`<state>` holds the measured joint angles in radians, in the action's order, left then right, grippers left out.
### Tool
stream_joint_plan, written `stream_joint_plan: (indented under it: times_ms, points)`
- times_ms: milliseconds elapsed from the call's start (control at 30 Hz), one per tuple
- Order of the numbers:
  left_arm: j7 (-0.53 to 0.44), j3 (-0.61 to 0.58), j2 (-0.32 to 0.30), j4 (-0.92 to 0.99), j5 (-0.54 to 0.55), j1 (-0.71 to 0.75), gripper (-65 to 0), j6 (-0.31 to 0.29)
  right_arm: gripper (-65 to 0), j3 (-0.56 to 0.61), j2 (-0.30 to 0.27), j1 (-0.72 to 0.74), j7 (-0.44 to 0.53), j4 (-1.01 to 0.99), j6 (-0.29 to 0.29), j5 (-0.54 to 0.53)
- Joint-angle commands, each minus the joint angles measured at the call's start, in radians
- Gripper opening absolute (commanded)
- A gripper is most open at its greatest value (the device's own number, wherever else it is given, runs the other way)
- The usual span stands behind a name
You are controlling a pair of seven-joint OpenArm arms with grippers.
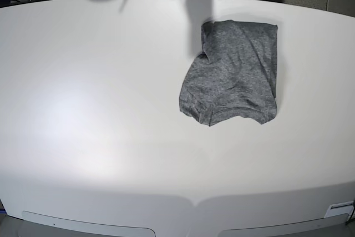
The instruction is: Fold the T-shirt properly
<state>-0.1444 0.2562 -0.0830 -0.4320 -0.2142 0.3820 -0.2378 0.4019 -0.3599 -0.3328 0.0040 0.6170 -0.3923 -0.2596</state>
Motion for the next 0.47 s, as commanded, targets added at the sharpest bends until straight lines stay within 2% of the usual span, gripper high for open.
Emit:
stream_joint_plan:
  times_ms: [0,67,433]
  points:
    - [-0.012,0.003,-0.008,-0.003,0.001,0.011,-49.6,0.021,-41.9,0.000,-0.005,-0.005,0.011,0.004,-0.006,0.002]
    - [-0.018,0.003,-0.009,-0.003,0.001,0.011,-49.6,0.044,-41.9,0.000,0.000,-0.005,0.013,0.004,-0.007,0.002]
    - [-0.018,0.003,-0.001,-0.002,0.002,0.011,-49.6,0.043,-41.9,0.000,-0.003,-0.001,0.038,0.005,-0.011,0.002]
